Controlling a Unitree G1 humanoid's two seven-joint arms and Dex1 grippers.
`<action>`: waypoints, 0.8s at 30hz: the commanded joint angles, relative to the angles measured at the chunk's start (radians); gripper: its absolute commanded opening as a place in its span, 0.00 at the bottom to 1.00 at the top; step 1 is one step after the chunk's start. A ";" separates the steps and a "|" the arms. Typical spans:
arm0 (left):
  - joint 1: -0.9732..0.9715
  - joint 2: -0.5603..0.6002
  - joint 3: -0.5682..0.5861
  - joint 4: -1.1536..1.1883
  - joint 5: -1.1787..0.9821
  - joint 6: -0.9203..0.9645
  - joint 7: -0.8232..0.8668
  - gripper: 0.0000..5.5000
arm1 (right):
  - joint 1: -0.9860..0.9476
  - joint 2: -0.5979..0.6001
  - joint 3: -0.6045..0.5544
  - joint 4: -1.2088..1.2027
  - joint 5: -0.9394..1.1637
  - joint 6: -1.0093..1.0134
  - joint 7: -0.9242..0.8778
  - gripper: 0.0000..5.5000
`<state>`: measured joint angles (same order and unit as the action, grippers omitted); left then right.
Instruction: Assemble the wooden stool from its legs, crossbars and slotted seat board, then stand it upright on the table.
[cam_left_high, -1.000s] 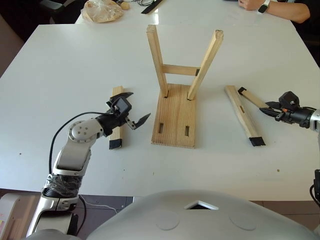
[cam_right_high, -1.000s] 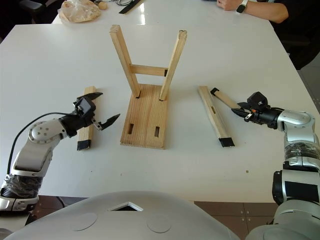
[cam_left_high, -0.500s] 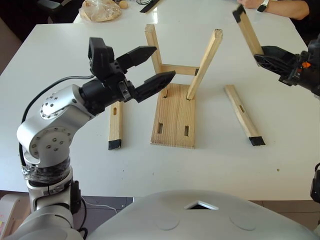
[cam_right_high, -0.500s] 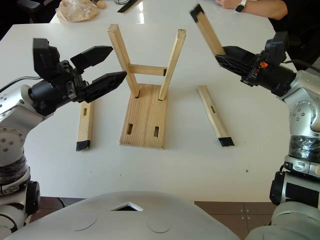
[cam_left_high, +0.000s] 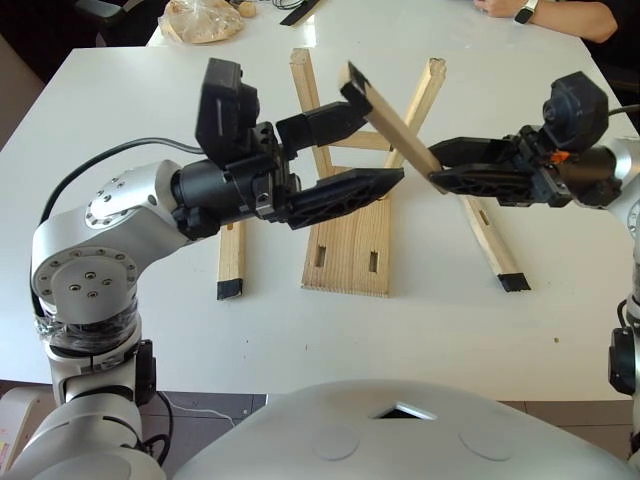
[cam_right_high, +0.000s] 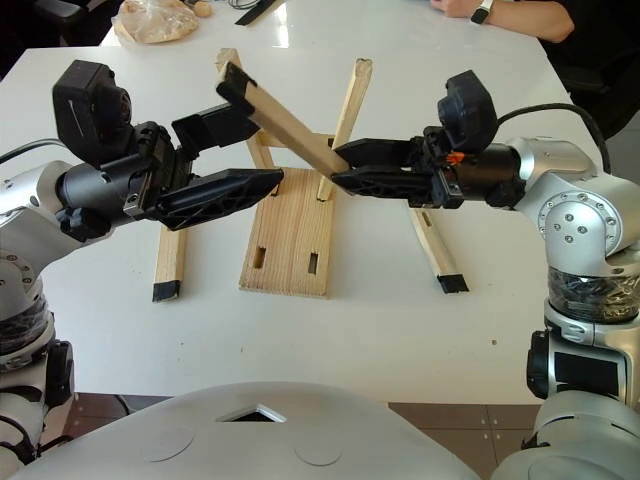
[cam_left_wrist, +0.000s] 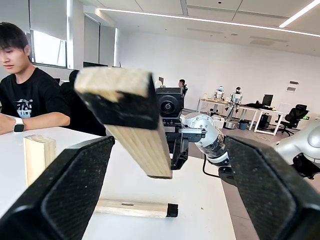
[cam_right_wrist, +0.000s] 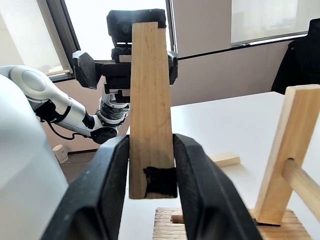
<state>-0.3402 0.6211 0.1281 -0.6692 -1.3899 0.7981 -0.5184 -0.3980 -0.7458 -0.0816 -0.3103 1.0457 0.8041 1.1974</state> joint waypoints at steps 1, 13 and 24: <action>-0.009 0.014 -0.011 -0.011 0.011 -0.007 -0.016 0.74 | 0.005 0.016 0.021 -0.029 0.010 0.018 0.002 0.24; -0.003 0.010 -0.026 -0.021 0.037 -0.024 -0.041 0.55 | -0.003 0.060 0.051 0.016 -0.046 -0.007 -0.007 0.24; 0.022 0.023 -0.055 -0.014 0.154 -0.041 -0.089 0.25 | 0.009 0.067 0.073 0.047 -0.125 -0.052 0.003 0.24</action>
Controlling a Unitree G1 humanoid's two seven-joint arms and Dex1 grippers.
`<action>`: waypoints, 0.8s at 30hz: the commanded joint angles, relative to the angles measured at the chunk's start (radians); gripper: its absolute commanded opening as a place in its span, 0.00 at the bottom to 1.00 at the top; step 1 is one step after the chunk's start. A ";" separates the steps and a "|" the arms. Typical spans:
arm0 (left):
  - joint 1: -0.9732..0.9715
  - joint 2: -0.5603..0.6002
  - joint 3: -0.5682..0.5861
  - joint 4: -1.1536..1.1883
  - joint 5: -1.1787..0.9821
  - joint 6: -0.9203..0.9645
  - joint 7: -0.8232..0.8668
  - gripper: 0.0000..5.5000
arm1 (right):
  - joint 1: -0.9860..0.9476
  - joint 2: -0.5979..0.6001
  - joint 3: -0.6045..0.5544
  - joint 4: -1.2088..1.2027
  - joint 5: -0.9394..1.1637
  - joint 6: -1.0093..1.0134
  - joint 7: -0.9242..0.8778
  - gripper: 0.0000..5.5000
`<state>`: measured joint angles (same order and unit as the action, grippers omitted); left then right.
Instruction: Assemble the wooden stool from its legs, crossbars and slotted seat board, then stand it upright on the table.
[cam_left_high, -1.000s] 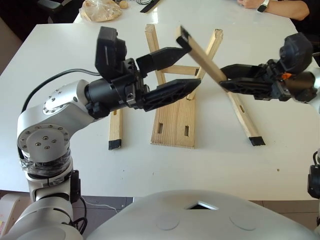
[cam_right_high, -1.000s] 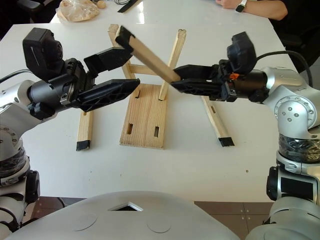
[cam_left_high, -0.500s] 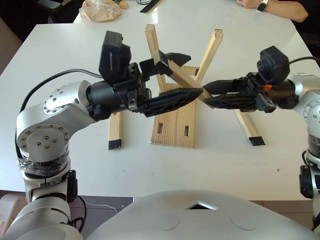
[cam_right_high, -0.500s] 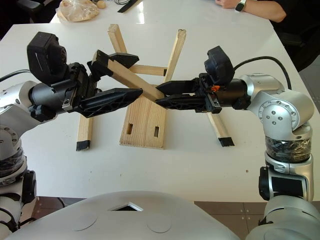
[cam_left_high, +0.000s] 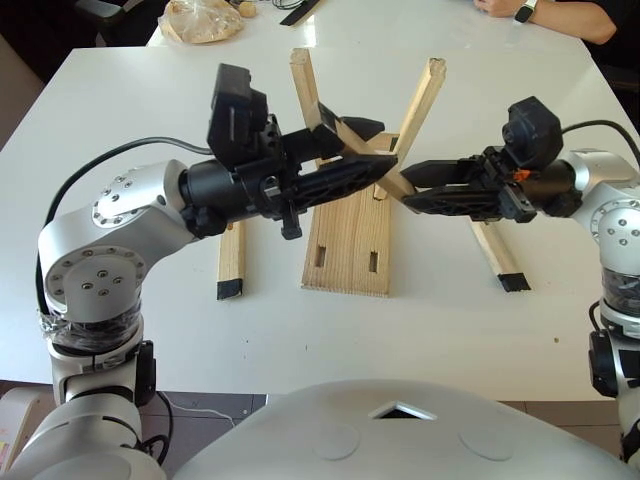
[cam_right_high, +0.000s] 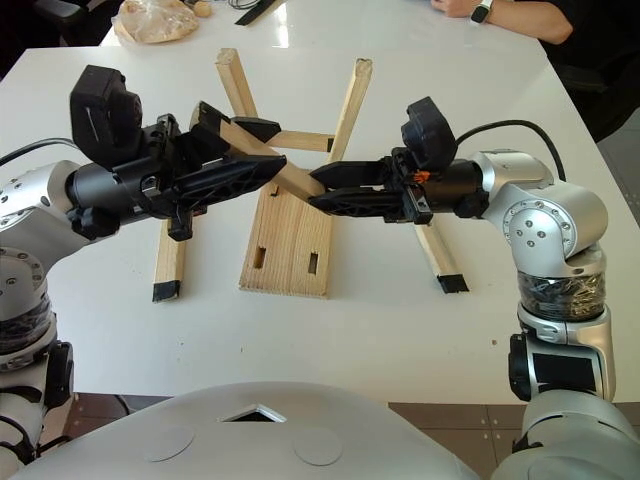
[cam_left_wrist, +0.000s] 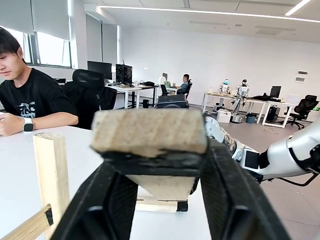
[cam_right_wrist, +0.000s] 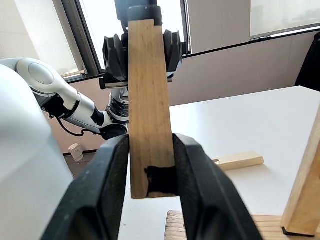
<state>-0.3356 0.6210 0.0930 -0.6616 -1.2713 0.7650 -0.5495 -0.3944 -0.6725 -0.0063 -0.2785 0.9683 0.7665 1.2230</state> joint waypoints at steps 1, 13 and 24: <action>0.023 0.029 -0.024 -0.024 0.049 -0.009 -0.071 0.25 | 0.008 -0.007 -0.002 0.014 -0.053 -0.019 -0.022 0.24; 0.041 0.087 -0.030 -0.004 0.119 -0.038 -0.194 0.24 | 0.044 0.009 -0.010 -0.016 -0.094 -0.040 -0.051 0.36; 0.267 0.401 0.176 0.287 0.459 -0.205 -0.530 0.24 | 0.209 0.034 -0.217 -0.077 -0.033 -0.070 -0.213 0.36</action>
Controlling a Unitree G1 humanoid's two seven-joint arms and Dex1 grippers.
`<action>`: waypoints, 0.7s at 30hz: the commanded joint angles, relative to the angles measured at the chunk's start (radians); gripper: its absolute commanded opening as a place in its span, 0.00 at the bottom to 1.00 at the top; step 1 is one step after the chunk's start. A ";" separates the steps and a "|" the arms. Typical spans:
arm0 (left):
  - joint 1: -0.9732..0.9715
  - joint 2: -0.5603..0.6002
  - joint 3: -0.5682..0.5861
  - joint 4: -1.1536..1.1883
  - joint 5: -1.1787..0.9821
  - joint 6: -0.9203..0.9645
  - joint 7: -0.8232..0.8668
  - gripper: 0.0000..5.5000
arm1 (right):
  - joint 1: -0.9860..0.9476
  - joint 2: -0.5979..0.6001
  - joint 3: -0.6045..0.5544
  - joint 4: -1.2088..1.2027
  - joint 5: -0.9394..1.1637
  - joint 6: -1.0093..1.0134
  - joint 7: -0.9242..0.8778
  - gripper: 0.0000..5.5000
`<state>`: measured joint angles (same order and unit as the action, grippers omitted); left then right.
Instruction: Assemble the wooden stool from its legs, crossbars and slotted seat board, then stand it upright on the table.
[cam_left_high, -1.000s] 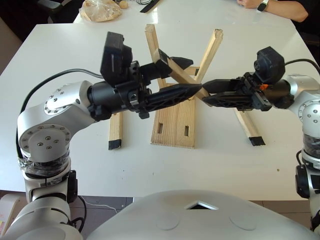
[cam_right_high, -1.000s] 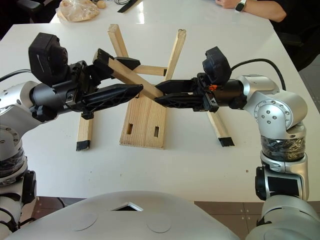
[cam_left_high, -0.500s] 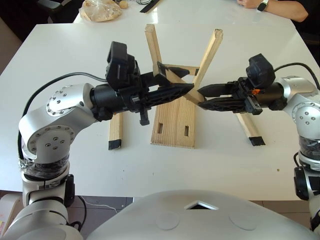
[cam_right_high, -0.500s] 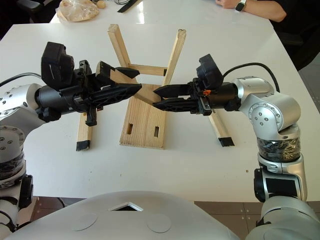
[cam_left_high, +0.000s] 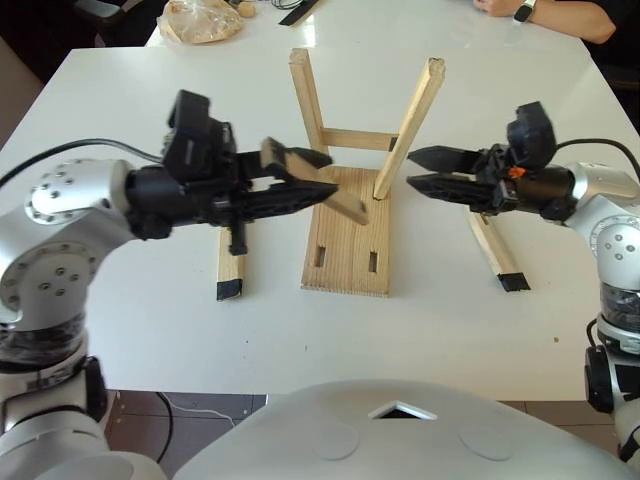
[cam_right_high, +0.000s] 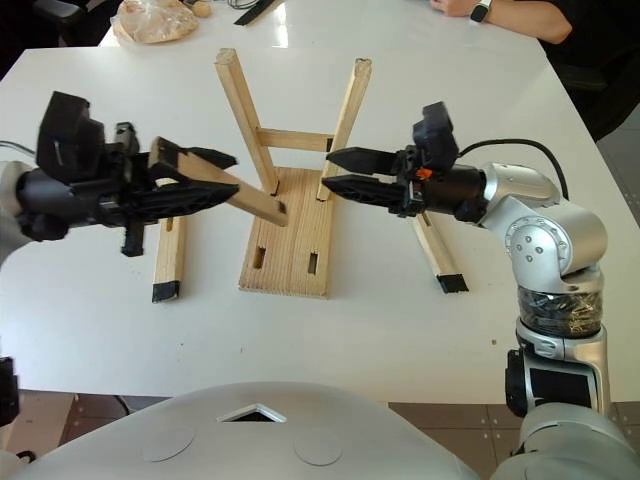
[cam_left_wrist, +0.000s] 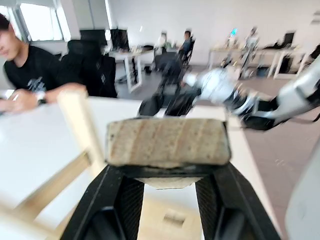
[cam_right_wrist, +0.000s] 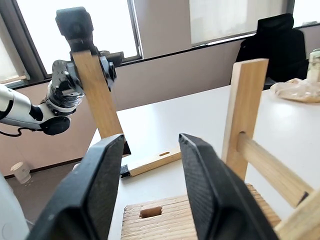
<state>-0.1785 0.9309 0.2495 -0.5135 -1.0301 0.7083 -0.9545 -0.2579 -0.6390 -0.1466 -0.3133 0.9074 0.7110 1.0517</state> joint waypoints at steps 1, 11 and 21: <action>0.158 0.114 0.001 0.218 0.331 -0.256 -0.165 0.24 | 0.096 0.003 -0.097 -0.053 0.035 -0.016 -0.054 0.36; -0.031 0.034 -0.169 0.737 0.704 -0.838 -0.351 0.24 | 0.205 0.044 -0.079 -0.099 -0.027 -0.072 -0.140 0.36; -0.033 0.017 -0.187 0.814 0.737 -0.932 -0.419 0.24 | 0.253 0.042 -0.053 -0.103 -0.083 -0.110 -0.149 0.36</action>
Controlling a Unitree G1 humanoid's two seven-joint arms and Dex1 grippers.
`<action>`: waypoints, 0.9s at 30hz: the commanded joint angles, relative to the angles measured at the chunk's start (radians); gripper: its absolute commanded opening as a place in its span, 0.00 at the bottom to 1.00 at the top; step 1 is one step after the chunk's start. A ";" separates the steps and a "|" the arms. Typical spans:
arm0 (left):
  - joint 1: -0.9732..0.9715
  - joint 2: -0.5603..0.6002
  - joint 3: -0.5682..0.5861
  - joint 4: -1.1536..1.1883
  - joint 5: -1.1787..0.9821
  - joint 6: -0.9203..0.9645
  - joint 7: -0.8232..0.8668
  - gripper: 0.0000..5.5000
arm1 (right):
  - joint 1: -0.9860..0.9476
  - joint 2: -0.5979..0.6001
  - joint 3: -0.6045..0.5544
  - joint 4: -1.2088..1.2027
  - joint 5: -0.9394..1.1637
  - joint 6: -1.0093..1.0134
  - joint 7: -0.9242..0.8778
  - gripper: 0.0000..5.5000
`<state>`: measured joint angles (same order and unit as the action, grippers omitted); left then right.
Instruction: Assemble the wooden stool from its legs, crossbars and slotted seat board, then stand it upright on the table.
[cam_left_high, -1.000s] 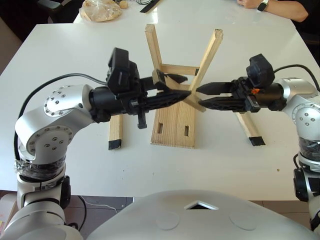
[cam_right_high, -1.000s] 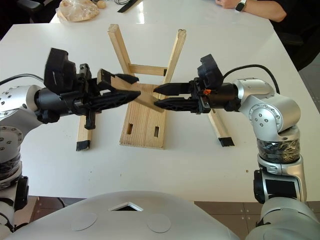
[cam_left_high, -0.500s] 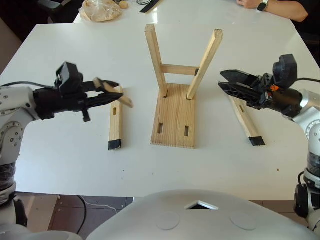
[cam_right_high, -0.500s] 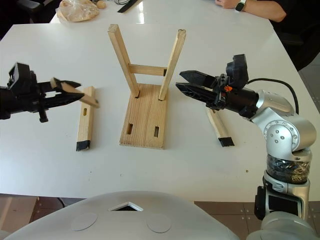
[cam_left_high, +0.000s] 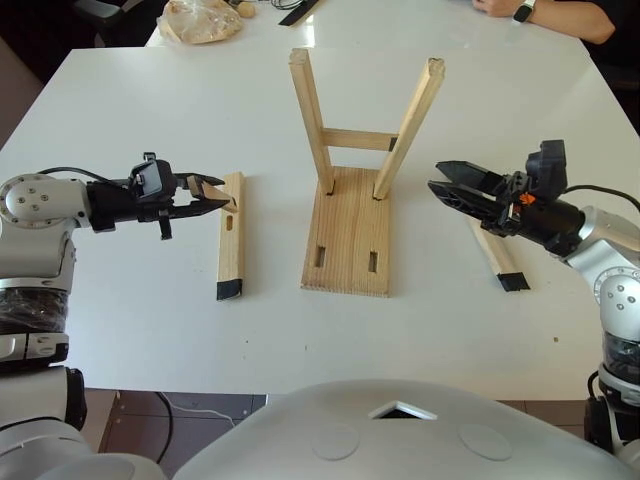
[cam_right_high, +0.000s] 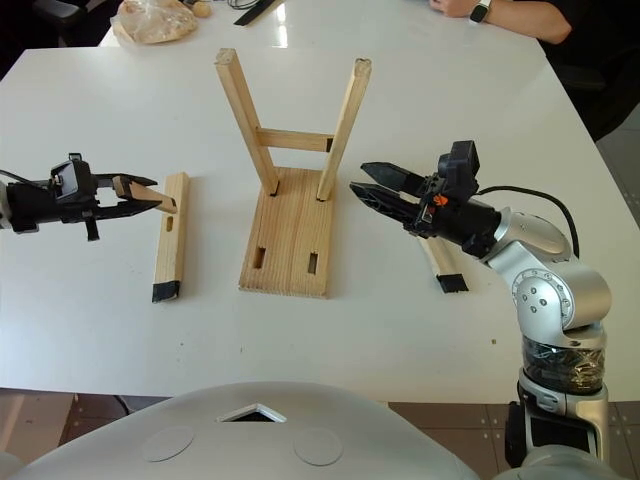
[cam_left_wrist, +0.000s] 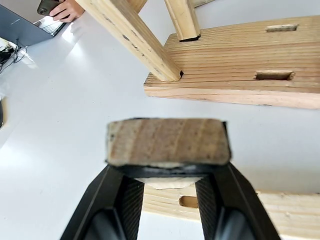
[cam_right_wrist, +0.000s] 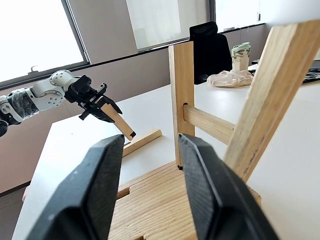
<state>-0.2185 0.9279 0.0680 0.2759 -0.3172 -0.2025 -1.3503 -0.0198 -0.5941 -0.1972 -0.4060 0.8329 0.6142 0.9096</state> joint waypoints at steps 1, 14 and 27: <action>0.012 0.020 -0.005 0.028 0.027 -0.023 -0.027 0.24 | 0.018 -0.001 -0.001 -0.011 -0.010 -0.016 -0.009 0.36; 0.180 0.078 -0.040 -0.110 0.007 0.149 -0.092 0.24 | 0.036 -0.004 0.012 -0.006 -0.036 -0.032 -0.017 0.36; 0.376 0.024 -0.050 -0.284 -0.062 0.377 0.023 0.24 | -0.002 -0.034 0.037 0.048 -0.071 -0.037 0.006 0.36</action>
<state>-0.0074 0.9942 0.0625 -0.0045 -0.4320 0.1724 -1.3468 0.0035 -0.5980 -0.1584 -0.3746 0.7708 0.5802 0.8965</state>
